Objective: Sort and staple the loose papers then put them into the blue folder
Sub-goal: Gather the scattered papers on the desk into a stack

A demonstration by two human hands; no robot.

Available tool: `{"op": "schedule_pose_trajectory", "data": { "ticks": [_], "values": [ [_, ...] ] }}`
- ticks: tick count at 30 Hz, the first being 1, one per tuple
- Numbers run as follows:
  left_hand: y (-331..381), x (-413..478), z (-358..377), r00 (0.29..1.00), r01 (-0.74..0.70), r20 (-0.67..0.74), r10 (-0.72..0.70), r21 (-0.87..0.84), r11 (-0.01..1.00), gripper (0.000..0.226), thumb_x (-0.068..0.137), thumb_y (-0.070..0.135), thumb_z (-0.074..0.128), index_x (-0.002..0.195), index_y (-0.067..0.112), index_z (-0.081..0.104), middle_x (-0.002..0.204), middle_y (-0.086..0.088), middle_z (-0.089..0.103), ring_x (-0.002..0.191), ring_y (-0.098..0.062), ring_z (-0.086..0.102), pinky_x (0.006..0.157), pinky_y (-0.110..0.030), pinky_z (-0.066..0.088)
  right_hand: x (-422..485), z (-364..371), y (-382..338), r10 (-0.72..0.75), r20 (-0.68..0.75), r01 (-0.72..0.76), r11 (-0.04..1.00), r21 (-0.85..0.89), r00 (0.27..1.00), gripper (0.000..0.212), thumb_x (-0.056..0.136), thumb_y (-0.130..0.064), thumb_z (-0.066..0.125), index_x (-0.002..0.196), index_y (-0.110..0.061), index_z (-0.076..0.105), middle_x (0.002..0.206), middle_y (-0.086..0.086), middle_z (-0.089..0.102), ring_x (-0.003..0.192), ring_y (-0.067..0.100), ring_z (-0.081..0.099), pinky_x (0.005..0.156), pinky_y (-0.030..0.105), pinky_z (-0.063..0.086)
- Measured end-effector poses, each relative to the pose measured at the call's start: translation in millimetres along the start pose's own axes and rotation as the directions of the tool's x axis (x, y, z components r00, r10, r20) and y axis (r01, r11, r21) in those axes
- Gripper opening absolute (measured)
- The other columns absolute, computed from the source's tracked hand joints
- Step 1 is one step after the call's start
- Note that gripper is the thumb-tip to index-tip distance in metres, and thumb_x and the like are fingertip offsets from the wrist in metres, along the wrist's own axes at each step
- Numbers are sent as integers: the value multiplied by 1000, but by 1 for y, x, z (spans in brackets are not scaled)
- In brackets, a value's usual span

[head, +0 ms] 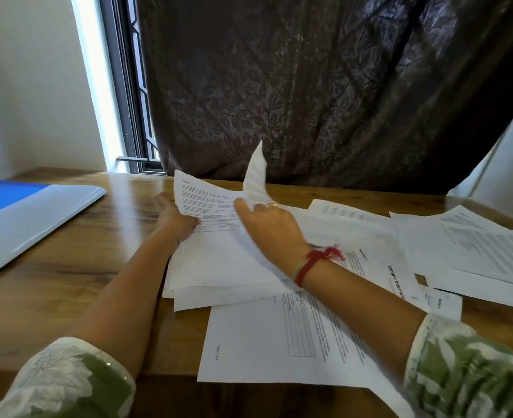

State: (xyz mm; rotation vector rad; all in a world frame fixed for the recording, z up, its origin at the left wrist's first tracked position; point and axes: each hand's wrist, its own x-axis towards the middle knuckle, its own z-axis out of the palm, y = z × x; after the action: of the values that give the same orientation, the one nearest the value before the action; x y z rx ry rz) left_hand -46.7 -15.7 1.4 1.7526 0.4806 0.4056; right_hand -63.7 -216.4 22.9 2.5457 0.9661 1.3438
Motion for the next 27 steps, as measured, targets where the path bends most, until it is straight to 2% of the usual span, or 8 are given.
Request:
{"op": "schedule_pose_trajectory", "data": {
  "ticks": [3, 7, 9, 13, 16, 21, 23, 27],
  "values": [
    [-2, -2, 1, 998, -58, 13, 57, 67, 996, 49, 87, -4, 64, 127, 16, 46, 115, -10, 53, 92, -23, 56, 51, -19, 43, 17, 5, -32, -184, 88, 190, 980, -64, 979, 15, 75, -8, 63, 82, -20, 65, 67, -3, 67, 59, 14, 65, 50, 24, 49],
    [2, -3, 0, 995, -89, 44, 88, 31, 996, 16, 91, 1, 57, 102, 6, 68, 99, -13, 66, 83, -24, 63, 64, -22, 48, 35, 11, -52, -288, 142, 298, 953, -56, 947, 16, 96, -19, 52, 106, -15, 65, 100, 2, 69, 92, 19, 65, 80, 32, 50],
    [7, -8, 0, 999, -40, 13, 42, -82, 996, 16, 96, 7, 50, 97, 3, 66, 89, -11, 65, 77, -22, 60, 57, -20, 47, 32, 18, -60, -279, 165, 291, 955, -54, 946, 20, 99, -18, 49, 114, -12, 60, 109, 6, 66, 97, 22, 64, 84, 34, 48],
    [8, -6, 2, 999, 9, -36, -15, -151, 989, 48, 104, 33, 32, 125, -2, 59, 122, -18, 62, 101, -29, 58, 77, -31, 45, 22, 34, -57, -251, 176, 252, 968, 15, 952, 37, 94, -19, 59, 130, -10, 52, 114, 8, 66, 97, 25, 66, 82, 35, 52],
    [7, -3, 4, 1000, 8, -24, -14, -236, 972, 63, 102, 53, 25, 126, 6, 60, 116, -7, 63, 98, -21, 57, 81, -29, 42, 25, 40, -44, -137, 199, 112, 985, 134, 970, 45, 94, -21, 60, 136, -13, 47, 115, 8, 66, 98, 25, 66, 88, 37, 52],
    [6, 0, 2, 1000, -8, -20, 1, -323, 946, 71, 97, 64, 23, 130, 11, 58, 120, -3, 63, 99, -16, 58, 82, -25, 44, 23, 34, -20, 89, 165, -124, 969, 215, 982, 24, 93, -25, 63, 116, -23, 69, 116, 1, 60, 112, 21, 51, 103, 35, 34],
    [6, 0, 1, 999, -27, -33, 18, -319, 947, 70, 98, 63, 21, 127, 12, 60, 115, -3, 64, 96, -16, 59, 75, -23, 45, 22, 30, -4, 220, 151, -249, 944, 218, 964, 20, 90, -26, 67, 109, -24, 73, 120, 1, 56, 115, 22, 46, 105, 37, 26],
    [7, 1, 2, 999, -35, -37, 22, -396, 918, 73, 95, 69, 19, 119, 18, 65, 111, -5, 68, 96, -21, 64, 85, -33, 52, 17, 32, 31, 482, 41, -458, 800, 386, 875, 7, 79, -15, 77, 81, -21, 79, 129, 4, 55, 119, 27, 45, 98, 41, 31]
  ]
}}
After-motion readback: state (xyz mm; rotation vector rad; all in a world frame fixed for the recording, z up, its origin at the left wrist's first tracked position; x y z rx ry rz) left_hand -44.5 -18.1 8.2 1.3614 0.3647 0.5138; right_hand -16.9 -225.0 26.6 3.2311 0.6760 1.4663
